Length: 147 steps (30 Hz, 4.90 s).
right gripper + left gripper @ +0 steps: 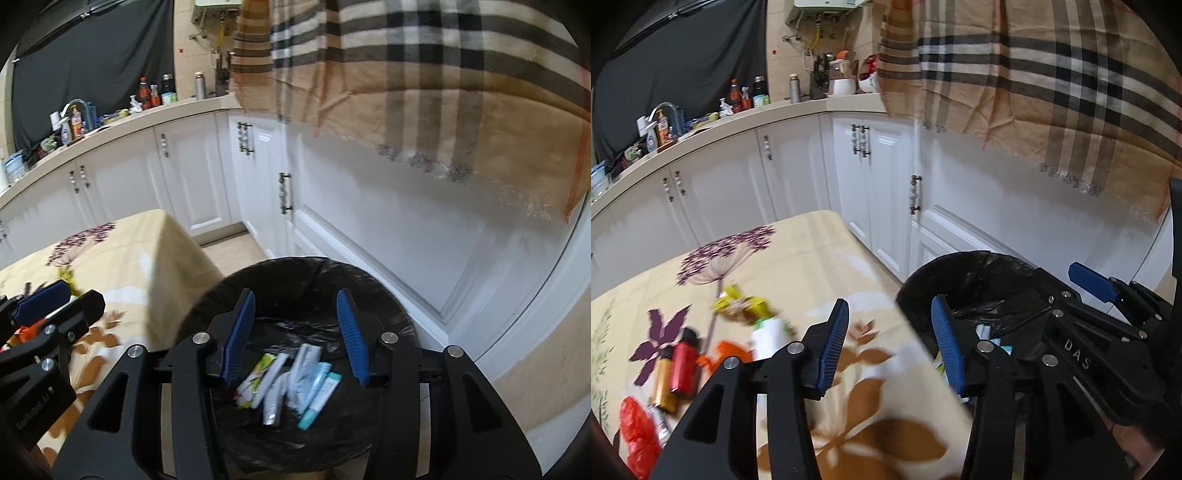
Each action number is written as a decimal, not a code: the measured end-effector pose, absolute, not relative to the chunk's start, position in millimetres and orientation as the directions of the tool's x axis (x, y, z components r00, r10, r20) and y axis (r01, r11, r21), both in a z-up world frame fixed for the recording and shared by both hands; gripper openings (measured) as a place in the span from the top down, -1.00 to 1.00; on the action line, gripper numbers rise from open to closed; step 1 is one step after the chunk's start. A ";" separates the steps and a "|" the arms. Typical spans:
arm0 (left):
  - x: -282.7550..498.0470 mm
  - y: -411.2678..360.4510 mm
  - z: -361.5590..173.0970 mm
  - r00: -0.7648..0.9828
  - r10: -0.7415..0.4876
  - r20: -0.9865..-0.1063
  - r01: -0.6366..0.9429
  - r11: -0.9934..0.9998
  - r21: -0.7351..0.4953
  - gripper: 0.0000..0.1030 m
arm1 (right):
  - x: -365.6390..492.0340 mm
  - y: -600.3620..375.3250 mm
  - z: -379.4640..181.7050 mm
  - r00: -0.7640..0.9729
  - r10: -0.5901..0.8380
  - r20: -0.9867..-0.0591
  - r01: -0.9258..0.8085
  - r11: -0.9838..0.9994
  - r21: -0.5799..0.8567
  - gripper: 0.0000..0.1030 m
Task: Collect trash
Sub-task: 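Open both tools to drop the teal tube and wrapper into the bin, then move both open tools back over the trash on the table, then grasp the green spray can with the right tool while the left tool grasps the red bag, then carry the green can and red bag over the black bin, then open both tools to drop the can and bag into the bin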
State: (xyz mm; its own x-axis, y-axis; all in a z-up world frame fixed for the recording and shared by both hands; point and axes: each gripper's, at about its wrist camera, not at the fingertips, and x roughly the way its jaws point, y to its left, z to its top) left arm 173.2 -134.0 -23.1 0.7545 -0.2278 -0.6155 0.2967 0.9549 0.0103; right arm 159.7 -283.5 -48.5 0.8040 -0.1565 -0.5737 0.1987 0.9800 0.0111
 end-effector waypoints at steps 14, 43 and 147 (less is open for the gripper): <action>126.8 -26.9 -13.5 0.793 -0.072 -0.605 0.112 0.993 0.028 -0.04 | 142.6 -190.7 -37.4 0.815 0.004 -0.580 0.019 0.999 0.033 0.01; 71.2 136.3 -37.6 0.751 0.178 -0.636 -0.210 0.977 0.025 -0.05 | 133.1 -20.1 -65.3 0.684 0.170 -0.710 -0.293 0.955 -0.054 0.01; 212.4 -185.5 -36.5 0.741 -0.299 -0.601 0.412 0.909 0.056 0.20 | 178.4 -318.1 -55.8 0.773 -0.193 -0.604 0.245 0.970 0.004 0.52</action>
